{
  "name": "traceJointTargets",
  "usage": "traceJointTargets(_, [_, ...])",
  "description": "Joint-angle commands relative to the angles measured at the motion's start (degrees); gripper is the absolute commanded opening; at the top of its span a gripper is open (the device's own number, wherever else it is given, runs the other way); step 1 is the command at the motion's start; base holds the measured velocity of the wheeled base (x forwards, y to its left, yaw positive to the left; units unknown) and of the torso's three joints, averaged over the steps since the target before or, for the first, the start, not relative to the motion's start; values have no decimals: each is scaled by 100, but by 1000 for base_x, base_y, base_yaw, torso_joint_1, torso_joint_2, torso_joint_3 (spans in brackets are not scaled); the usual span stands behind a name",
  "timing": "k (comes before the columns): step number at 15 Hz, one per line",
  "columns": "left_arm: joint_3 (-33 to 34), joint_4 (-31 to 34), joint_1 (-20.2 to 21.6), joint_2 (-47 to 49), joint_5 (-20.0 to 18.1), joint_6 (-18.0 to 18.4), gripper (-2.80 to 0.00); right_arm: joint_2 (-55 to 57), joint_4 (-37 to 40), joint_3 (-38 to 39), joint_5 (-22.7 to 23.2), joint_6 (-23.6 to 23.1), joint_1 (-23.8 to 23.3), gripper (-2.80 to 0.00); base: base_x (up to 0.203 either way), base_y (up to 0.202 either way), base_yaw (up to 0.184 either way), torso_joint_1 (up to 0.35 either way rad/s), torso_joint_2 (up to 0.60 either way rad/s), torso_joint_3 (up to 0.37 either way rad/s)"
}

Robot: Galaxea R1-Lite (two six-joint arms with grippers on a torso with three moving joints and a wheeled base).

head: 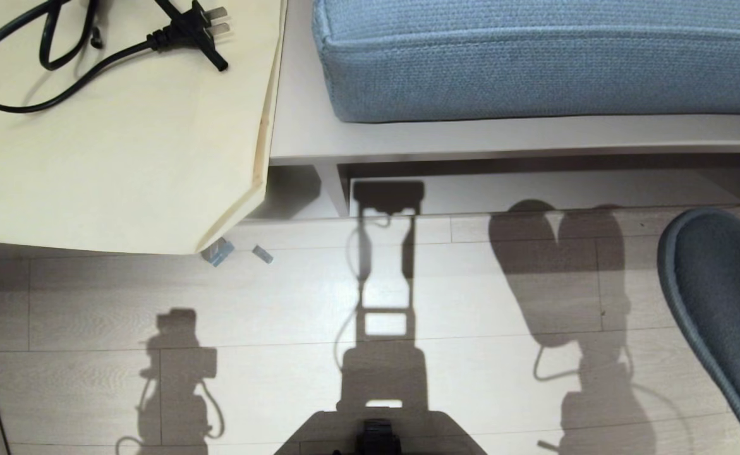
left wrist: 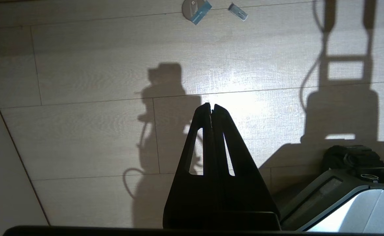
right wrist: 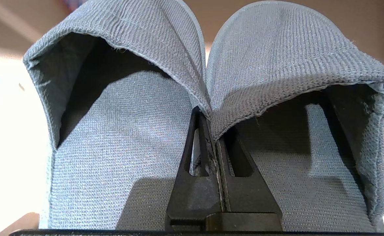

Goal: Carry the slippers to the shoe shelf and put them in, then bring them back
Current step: Place the slippers on the floor

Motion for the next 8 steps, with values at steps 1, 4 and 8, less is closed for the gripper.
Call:
traceJointTargets(1, [44,-3,0,7,-24,99,-280,-577,277,452,17,-22,39,-280,0,0,0,0,0,0])
traceJointTargets(4, [44,-3,0,7,-17,41,-280,-891,512,825,14,-76,57,-280,0,0,0,0,0,0])
traceJointTargets(8, [44,-3,0,7,-15,41,-280,-1226,1420,840,-154,-296,57,-280,0,0,0,0,0,0])
